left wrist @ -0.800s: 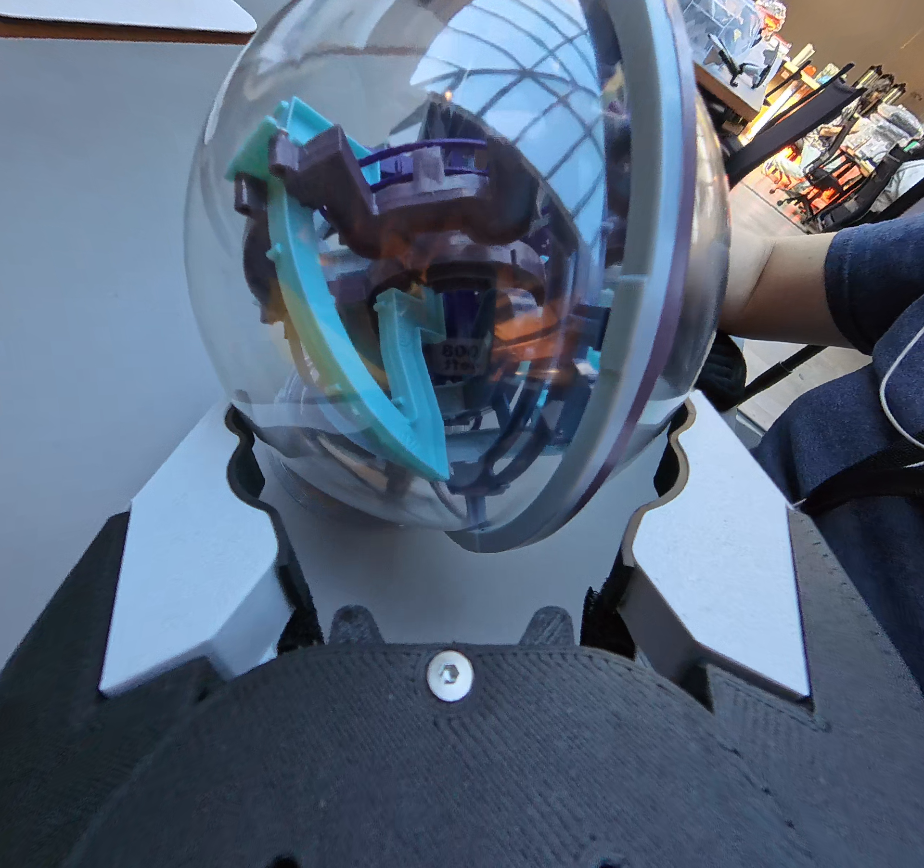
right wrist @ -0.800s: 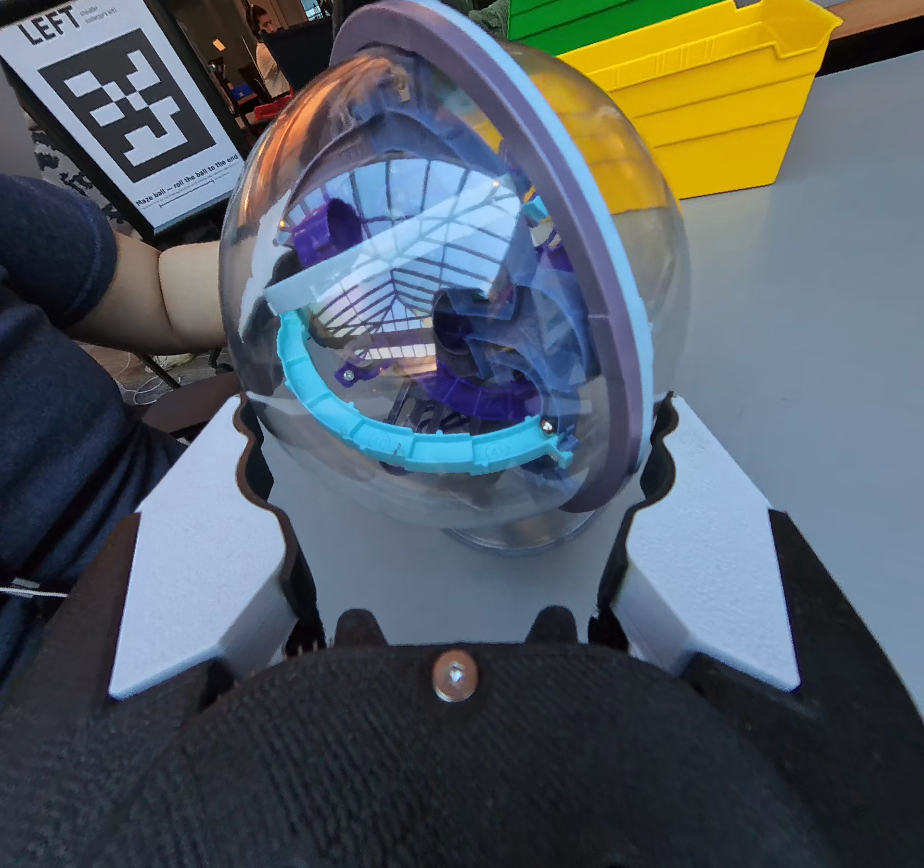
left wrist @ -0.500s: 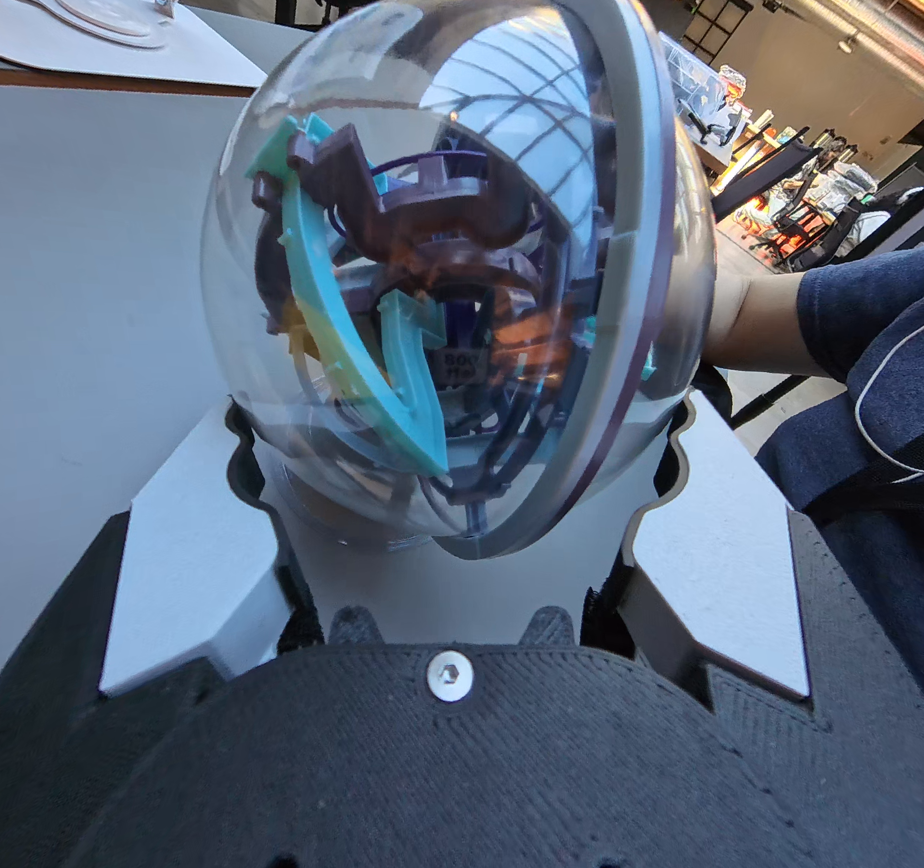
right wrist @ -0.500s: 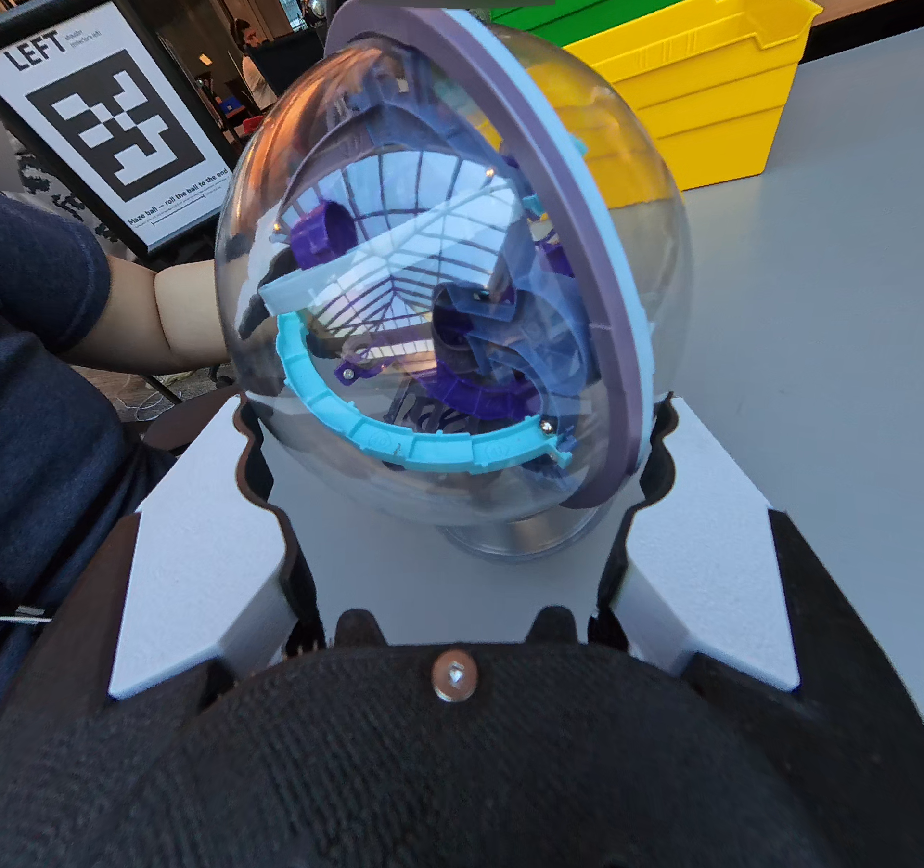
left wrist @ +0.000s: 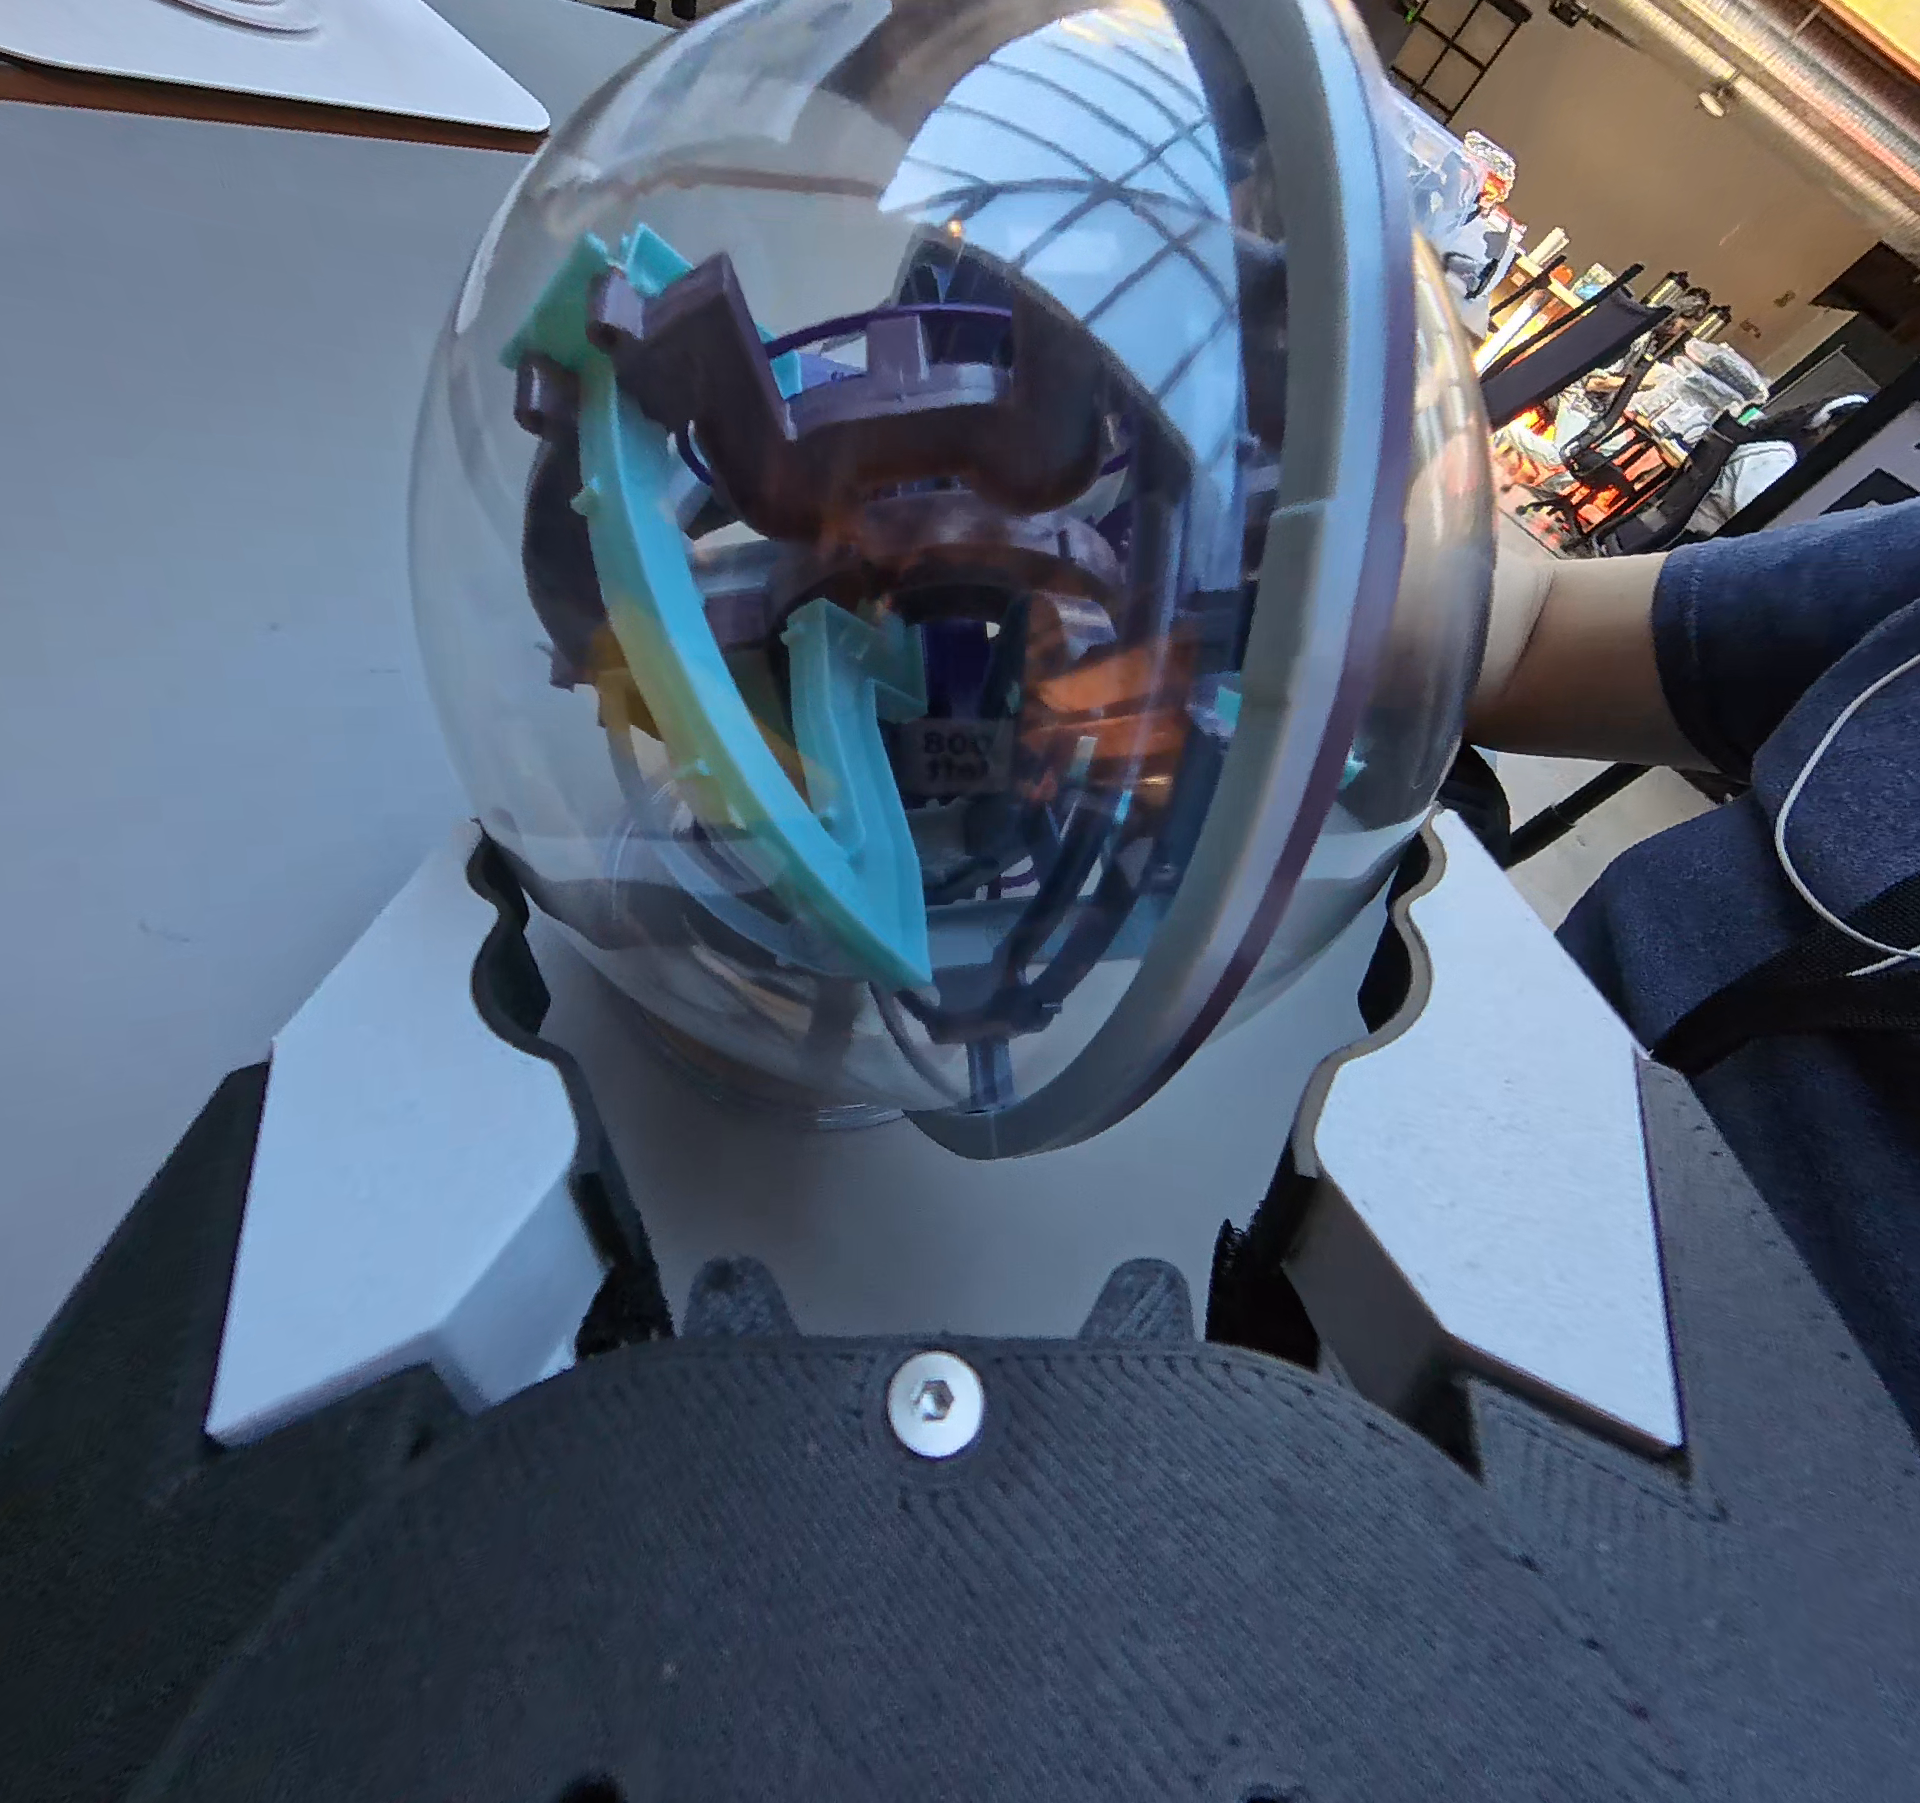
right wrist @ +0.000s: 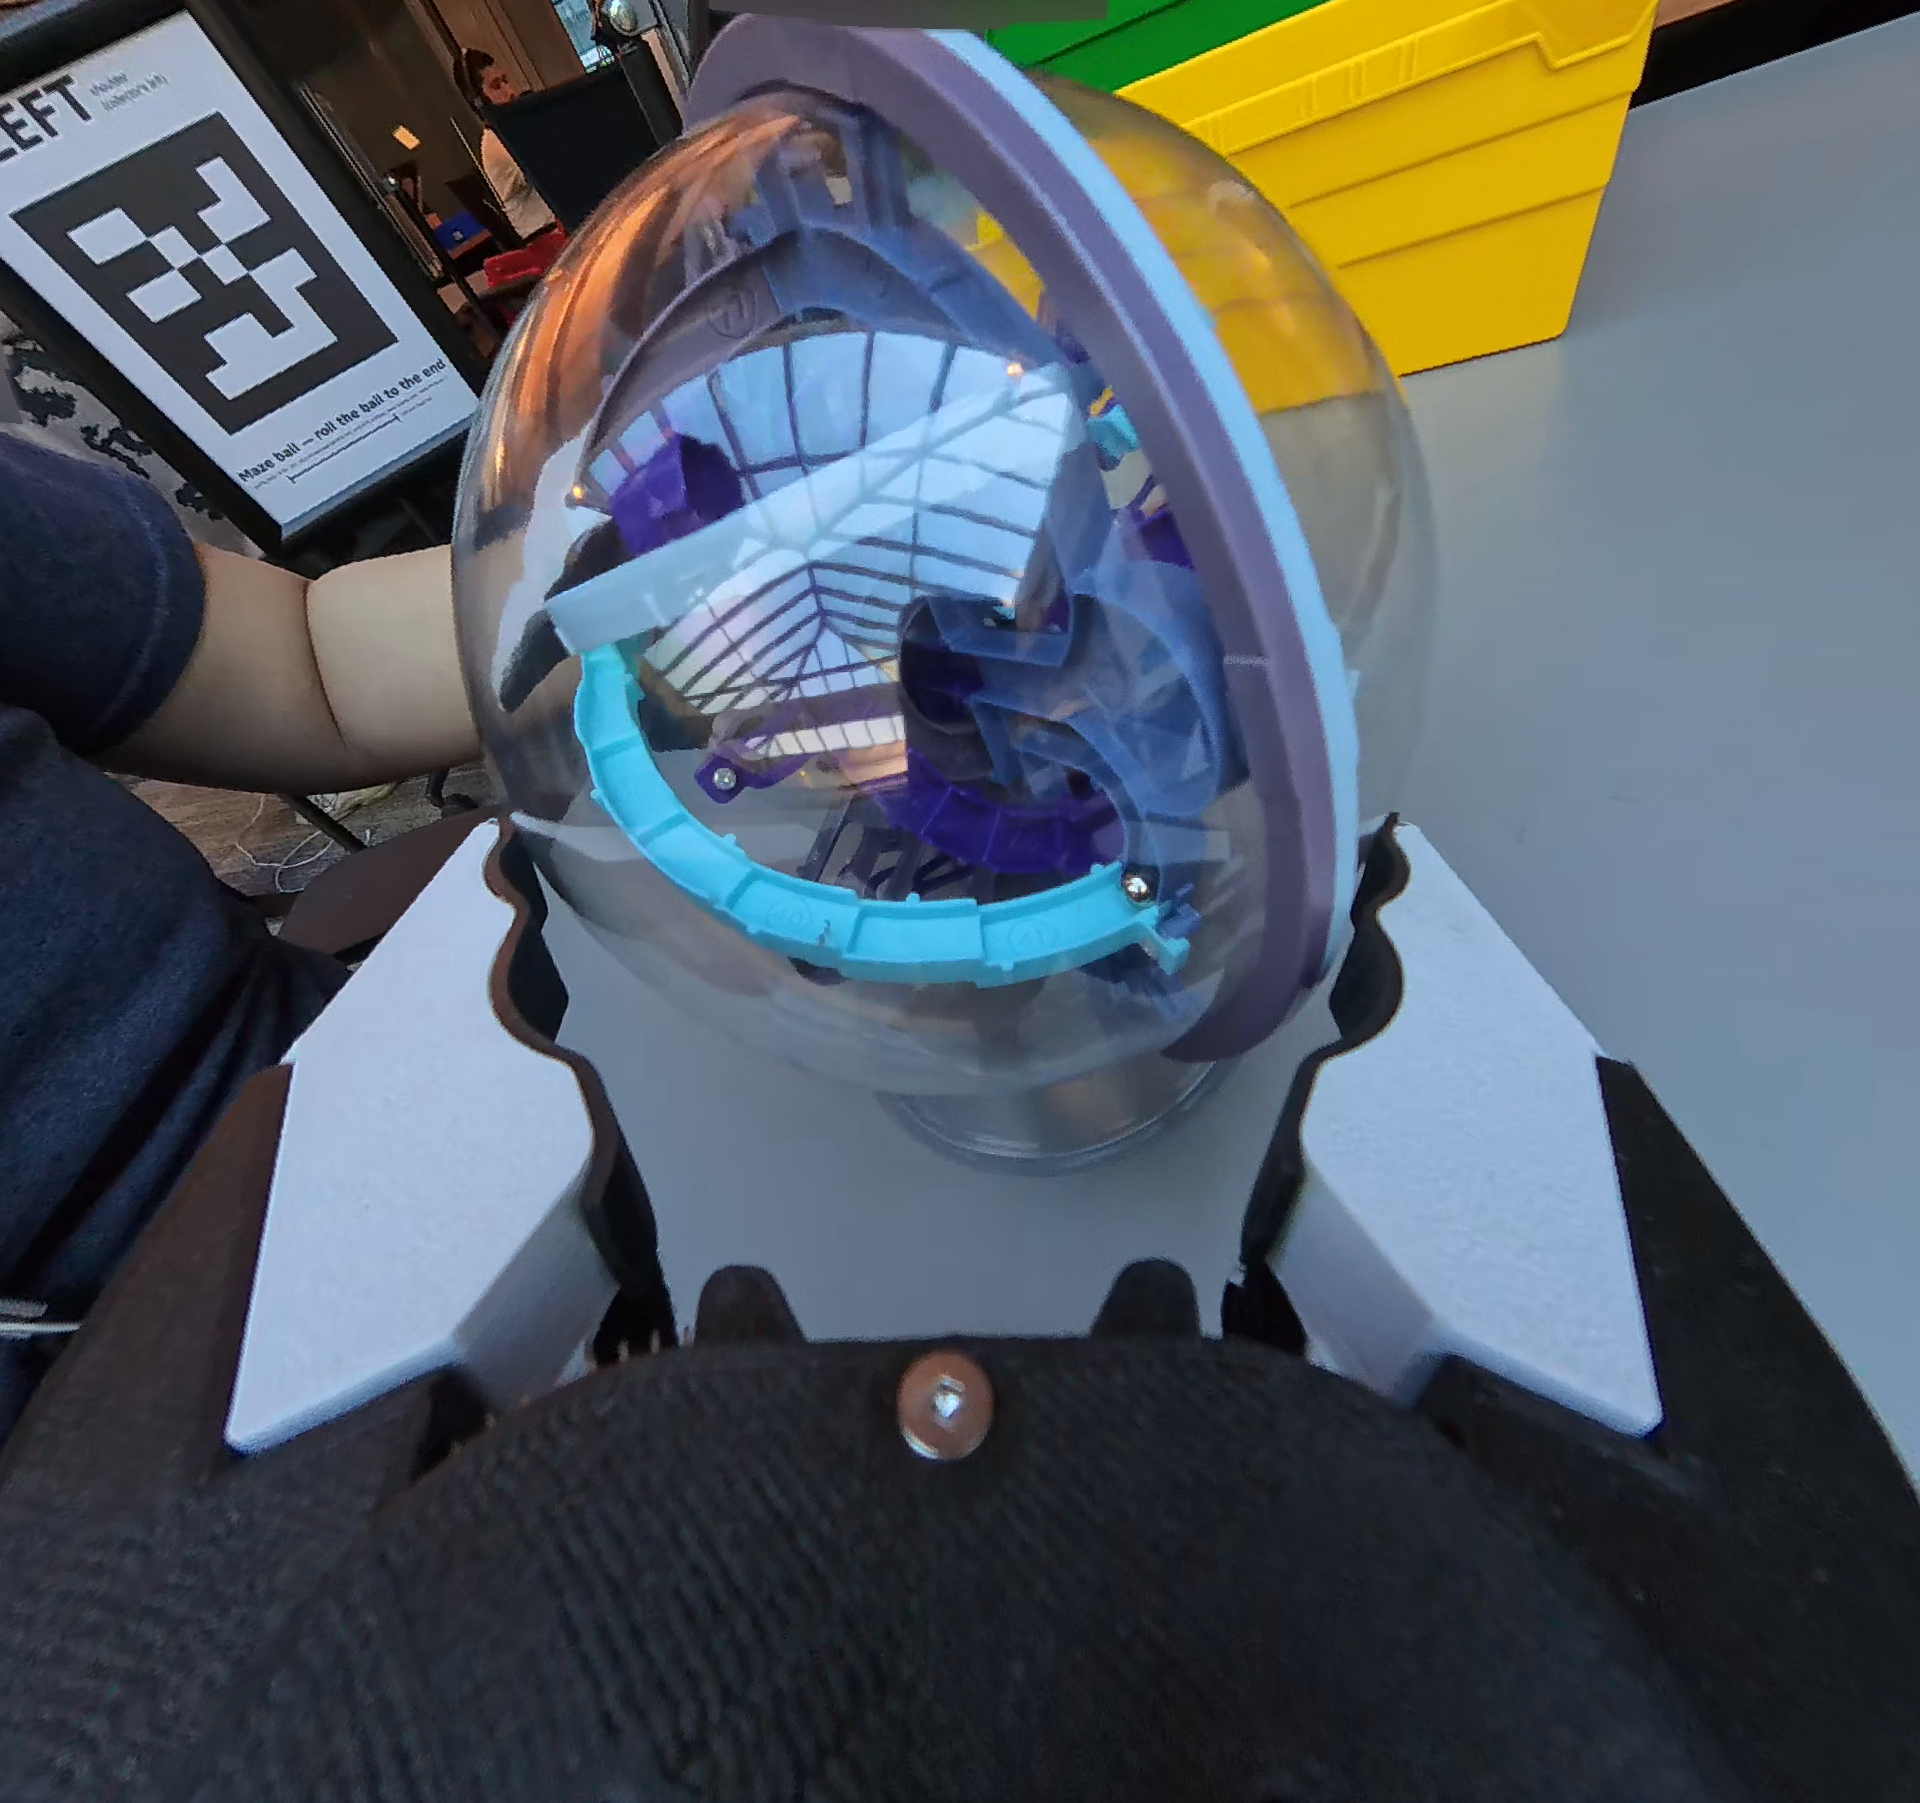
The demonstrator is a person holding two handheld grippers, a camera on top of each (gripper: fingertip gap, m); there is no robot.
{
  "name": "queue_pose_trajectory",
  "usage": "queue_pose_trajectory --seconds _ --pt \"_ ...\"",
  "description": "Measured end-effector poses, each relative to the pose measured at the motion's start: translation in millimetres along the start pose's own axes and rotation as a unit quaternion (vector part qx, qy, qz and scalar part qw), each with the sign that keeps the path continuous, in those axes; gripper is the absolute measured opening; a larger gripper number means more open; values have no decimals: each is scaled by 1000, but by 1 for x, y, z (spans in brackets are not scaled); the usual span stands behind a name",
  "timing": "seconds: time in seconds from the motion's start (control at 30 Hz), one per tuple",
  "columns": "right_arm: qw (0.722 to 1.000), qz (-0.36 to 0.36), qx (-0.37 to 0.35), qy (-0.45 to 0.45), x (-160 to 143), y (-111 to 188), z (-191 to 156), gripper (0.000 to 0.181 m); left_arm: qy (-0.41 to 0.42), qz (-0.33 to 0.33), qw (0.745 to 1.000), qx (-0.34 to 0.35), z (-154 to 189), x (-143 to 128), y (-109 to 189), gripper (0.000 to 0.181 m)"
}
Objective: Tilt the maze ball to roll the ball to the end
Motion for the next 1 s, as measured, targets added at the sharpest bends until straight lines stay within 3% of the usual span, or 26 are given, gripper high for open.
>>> queue_pose_trajectory --seconds 0.37,0.6,1.0 --pt "1000 2 -6 -1 3 0 1 151 2 1 1000 -12 -6 -1 0 158" --pt "1000 -17 -11 17 -1 -3 0 151 -39 0 999 14 -1 5 4 158" --pt "1000 20 11 -8 4 5 0 148 -85 2 995 50 5 11 3 157"
Point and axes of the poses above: each gripper's, where its closed fingertips meet, y back along the fingers, x out of its top, z = x × y across the jaws, the point moved 10 cm from there along y, back along the fingers, and after that the axes turned 15 degrees about -y, right-handed, at the moved point
